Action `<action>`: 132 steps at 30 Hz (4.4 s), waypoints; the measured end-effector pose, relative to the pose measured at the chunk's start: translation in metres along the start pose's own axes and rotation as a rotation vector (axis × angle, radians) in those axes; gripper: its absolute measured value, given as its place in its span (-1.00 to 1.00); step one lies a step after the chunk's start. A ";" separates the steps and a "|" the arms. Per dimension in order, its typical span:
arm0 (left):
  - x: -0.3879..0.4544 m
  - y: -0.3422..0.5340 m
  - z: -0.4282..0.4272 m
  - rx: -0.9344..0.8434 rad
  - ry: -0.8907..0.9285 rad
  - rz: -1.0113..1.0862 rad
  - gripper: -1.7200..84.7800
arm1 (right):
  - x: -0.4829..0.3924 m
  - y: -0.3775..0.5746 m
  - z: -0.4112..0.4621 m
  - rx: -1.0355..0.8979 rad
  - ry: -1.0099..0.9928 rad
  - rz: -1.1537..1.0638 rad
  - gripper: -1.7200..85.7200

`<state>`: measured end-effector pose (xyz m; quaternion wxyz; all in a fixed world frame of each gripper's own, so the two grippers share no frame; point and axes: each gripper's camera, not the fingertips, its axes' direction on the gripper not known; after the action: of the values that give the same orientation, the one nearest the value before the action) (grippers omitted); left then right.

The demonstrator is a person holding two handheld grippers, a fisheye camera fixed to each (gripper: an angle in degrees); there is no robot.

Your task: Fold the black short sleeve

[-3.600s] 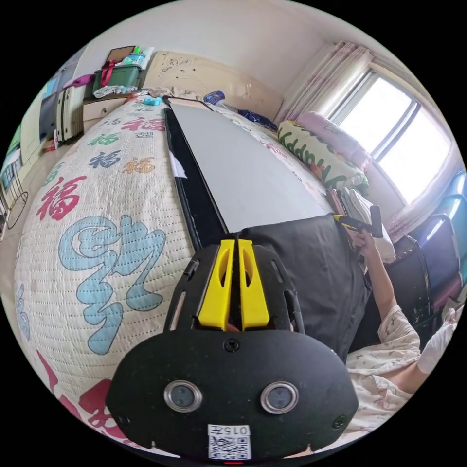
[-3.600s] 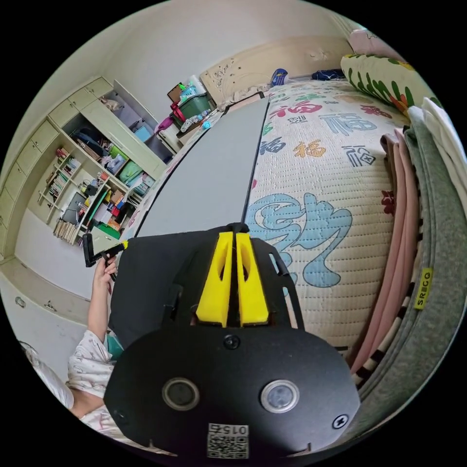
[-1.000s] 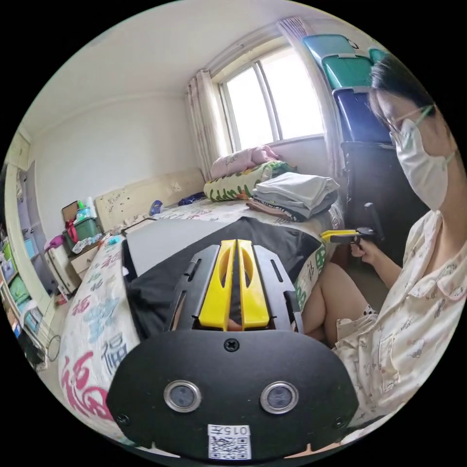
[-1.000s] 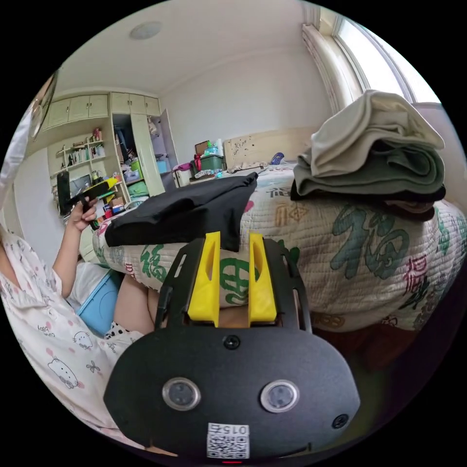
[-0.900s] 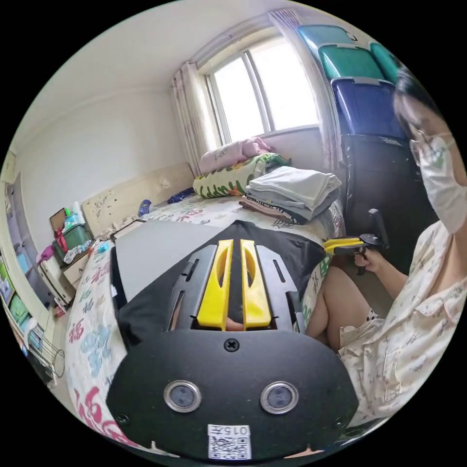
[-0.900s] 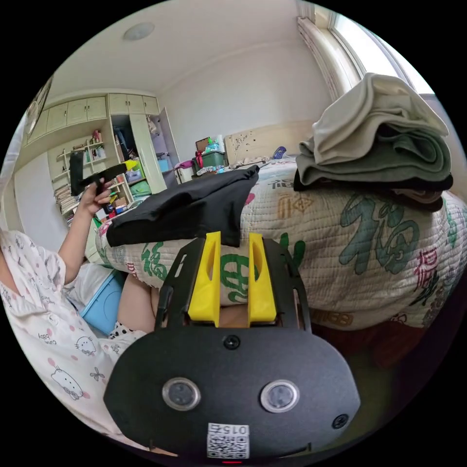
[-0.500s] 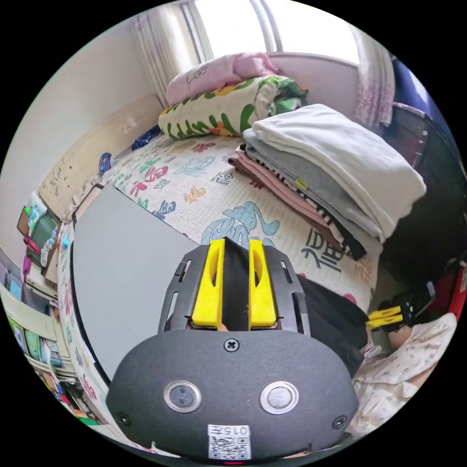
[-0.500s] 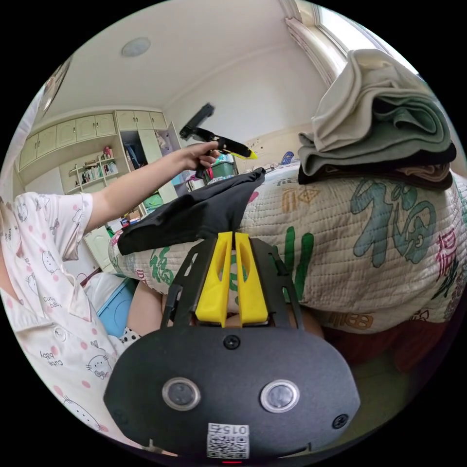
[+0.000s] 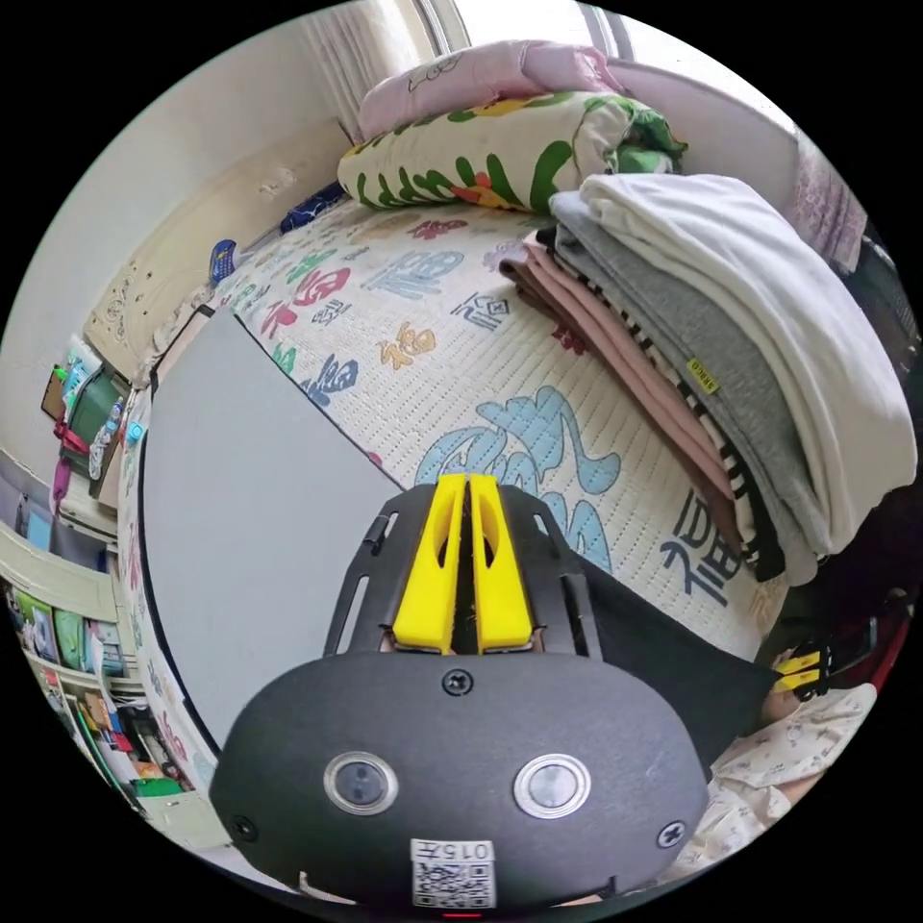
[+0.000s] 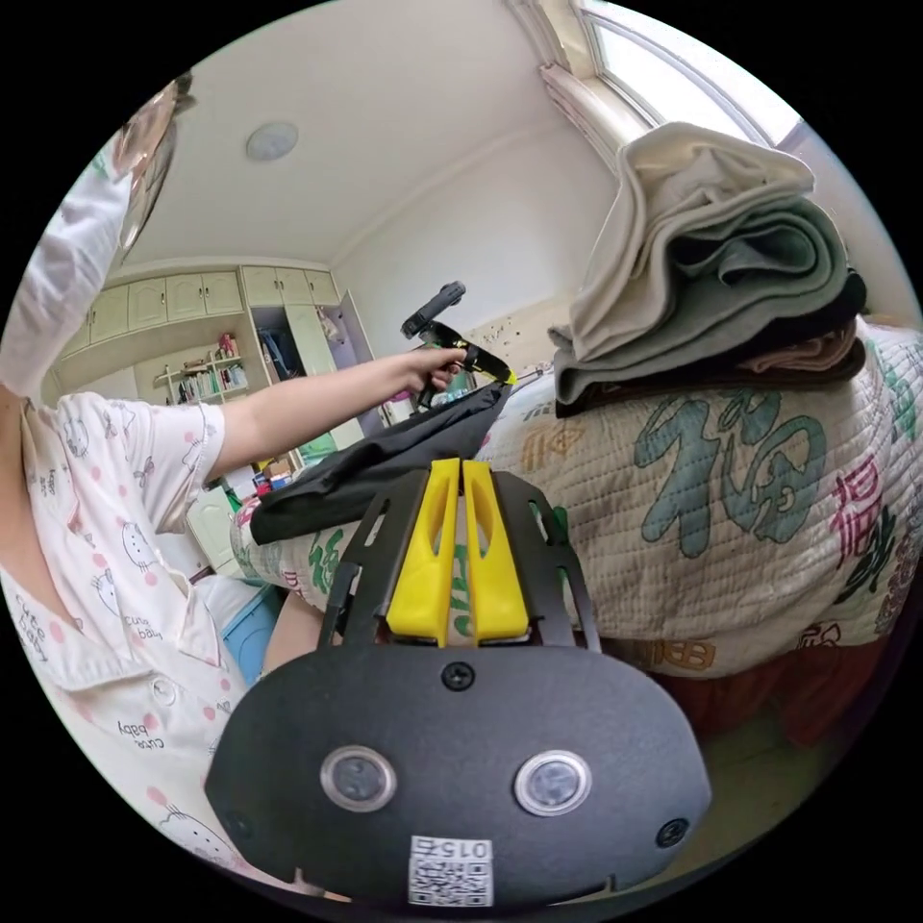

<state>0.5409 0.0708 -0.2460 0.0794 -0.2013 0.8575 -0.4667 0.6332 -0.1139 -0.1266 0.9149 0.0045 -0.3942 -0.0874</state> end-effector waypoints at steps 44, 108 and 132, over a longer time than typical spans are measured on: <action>-0.003 0.415 0.207 0.114 0.108 -0.121 -0.96 | -0.552 -0.002 0.059 -0.421 -0.615 -0.682 -0.71; 0.062 0.395 0.265 0.180 0.551 -0.356 -0.64 | -0.584 -0.248 0.646 -1.012 -0.244 -0.067 -0.57; 0.326 0.729 -0.306 0.844 0.038 -0.199 -0.92 | -0.514 -0.054 0.392 -0.295 -0.685 -0.574 -0.85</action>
<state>-0.0510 0.5213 -0.6669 0.0936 -0.2244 0.5694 -0.7853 -0.0043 -0.0592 -0.2306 0.6619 -0.0460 -0.6396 -0.3882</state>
